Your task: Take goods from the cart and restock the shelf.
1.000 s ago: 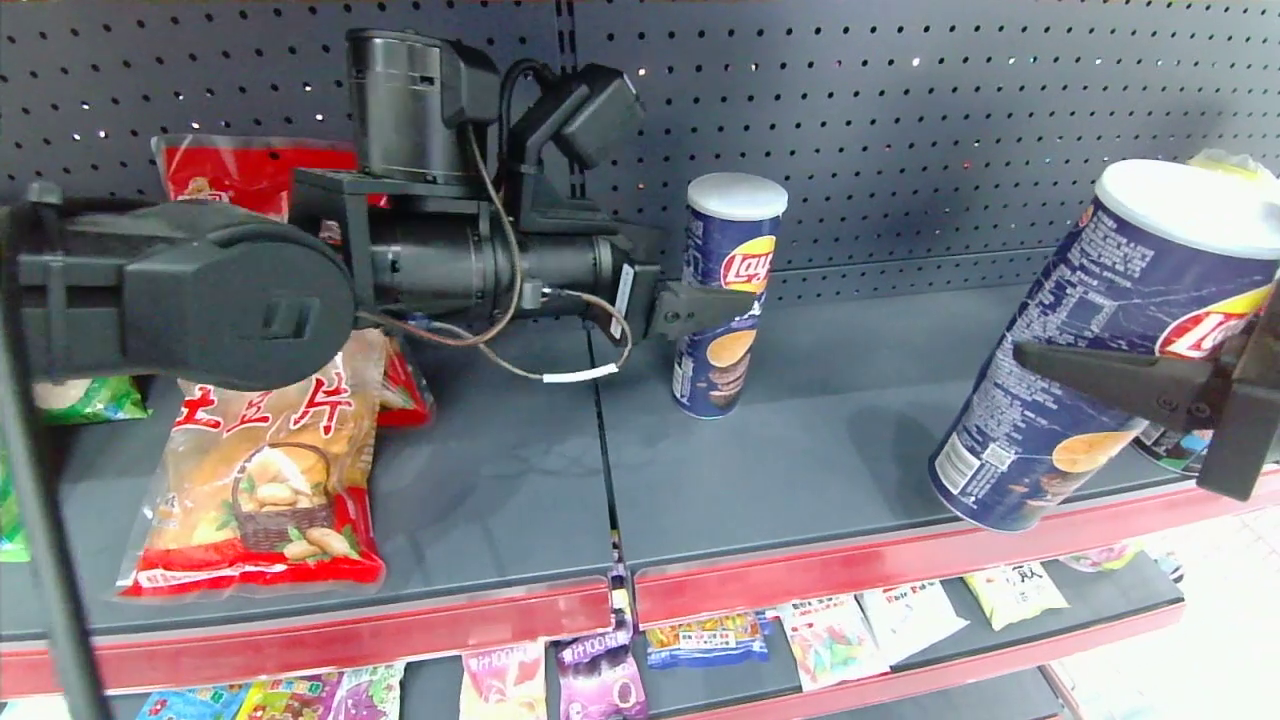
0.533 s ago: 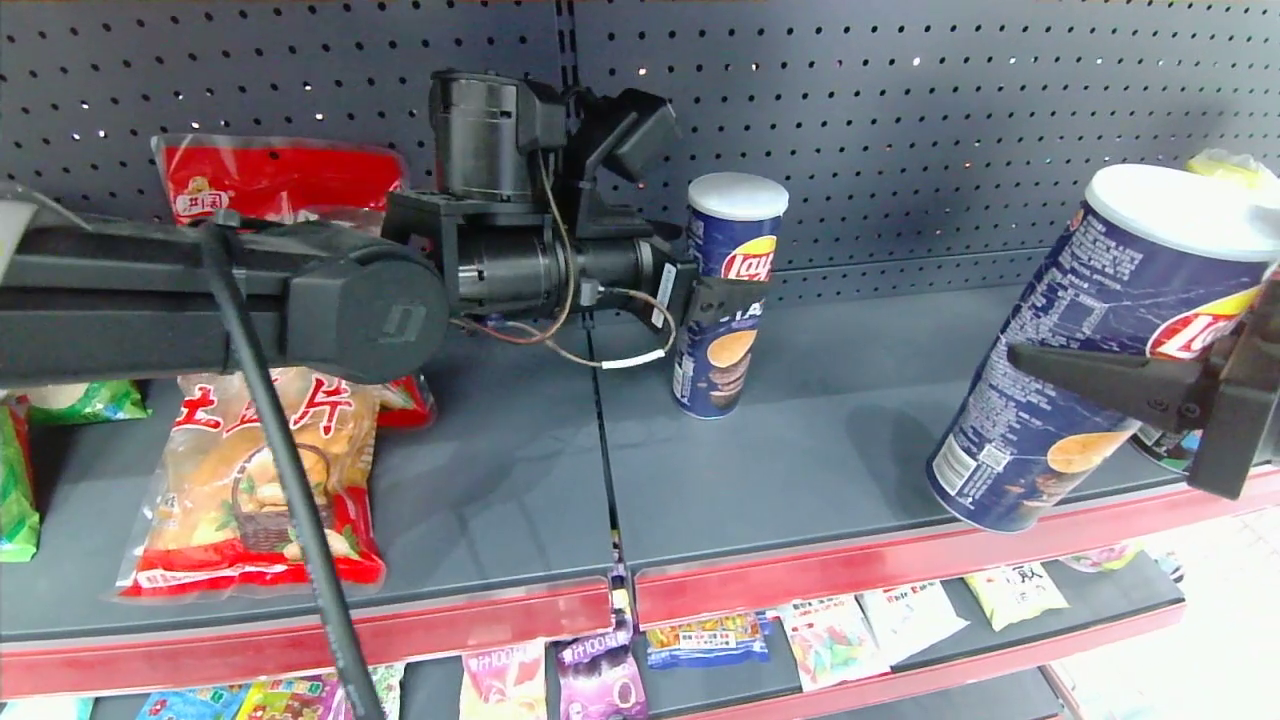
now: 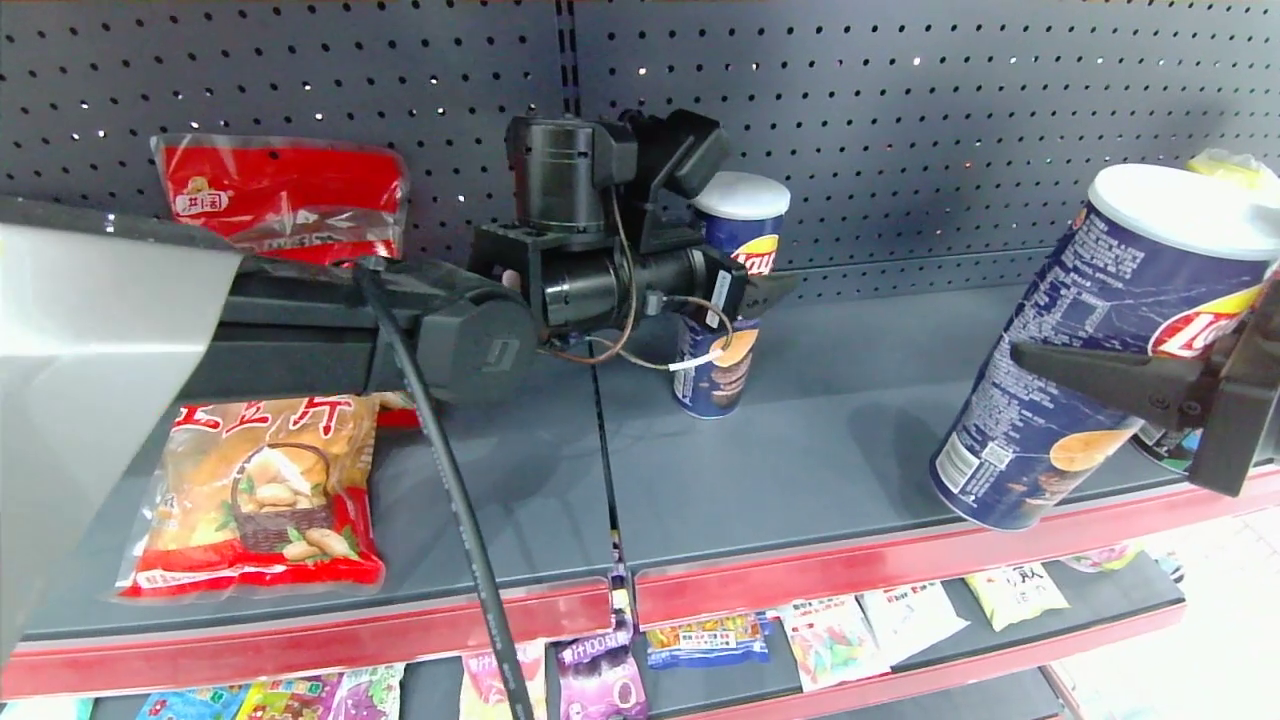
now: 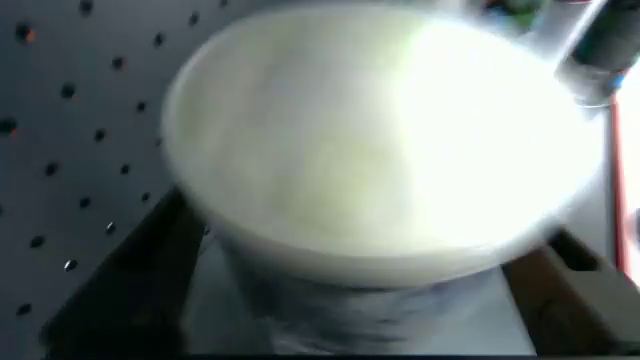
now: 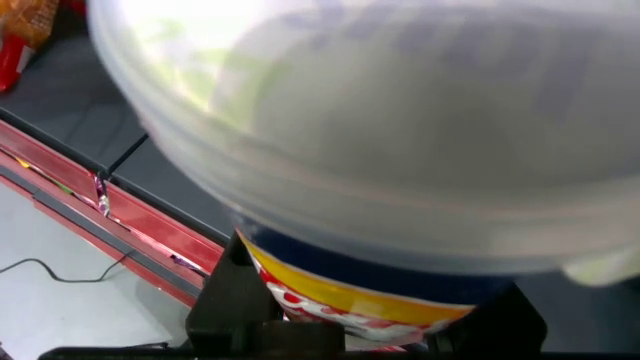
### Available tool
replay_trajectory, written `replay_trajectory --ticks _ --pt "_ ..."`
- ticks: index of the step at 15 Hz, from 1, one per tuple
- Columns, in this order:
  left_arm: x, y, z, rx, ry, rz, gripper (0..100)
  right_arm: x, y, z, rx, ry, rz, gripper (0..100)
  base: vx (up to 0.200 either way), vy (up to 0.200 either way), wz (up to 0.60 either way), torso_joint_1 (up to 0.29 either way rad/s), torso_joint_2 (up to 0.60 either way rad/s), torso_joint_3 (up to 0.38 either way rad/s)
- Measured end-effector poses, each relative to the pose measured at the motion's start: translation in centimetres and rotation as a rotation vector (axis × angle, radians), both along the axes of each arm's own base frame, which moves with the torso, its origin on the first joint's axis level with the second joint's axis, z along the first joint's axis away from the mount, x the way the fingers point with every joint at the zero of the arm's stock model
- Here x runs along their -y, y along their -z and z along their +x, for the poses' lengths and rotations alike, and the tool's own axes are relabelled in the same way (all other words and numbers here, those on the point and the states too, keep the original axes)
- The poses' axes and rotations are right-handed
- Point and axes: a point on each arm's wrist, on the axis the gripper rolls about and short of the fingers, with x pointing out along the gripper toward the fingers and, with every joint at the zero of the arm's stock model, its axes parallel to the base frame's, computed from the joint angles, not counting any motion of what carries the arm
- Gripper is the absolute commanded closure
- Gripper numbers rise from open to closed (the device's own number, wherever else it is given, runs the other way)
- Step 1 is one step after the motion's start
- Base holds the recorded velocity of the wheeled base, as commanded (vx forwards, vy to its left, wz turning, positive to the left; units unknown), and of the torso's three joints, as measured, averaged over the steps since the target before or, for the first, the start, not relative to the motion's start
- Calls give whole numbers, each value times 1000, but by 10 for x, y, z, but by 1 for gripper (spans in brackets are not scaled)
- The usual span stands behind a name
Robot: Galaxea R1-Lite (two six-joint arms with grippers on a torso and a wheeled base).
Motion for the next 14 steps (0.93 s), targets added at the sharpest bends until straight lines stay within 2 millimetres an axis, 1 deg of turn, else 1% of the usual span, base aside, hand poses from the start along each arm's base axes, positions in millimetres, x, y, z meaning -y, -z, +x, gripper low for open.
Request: replay_trajectory --ticks 5,7,10,12,14 --pt "4 6 3 -7 42 0 100 0 0 0 1 2 0 100 0 0 0 0 0 0" --pt "0 5 1 -16 122 -1 100 1 0 0 3 2 1 100 0 0 0 0 0 0" --pt "-21 -7 -6 -22 286 -16 100 1 -1 -1 6 3 3 100 0 0 0 0 0 0" --pt "-35 -13 -14 -27 359 -19 100 1 -1 -2 6 2 3 100 0 0 0 0 0 0" --pt "-44 -9 -26 -46 442 -6 100 1 -2 -2 9 -1 5 100 0 0 0 0 0 0"
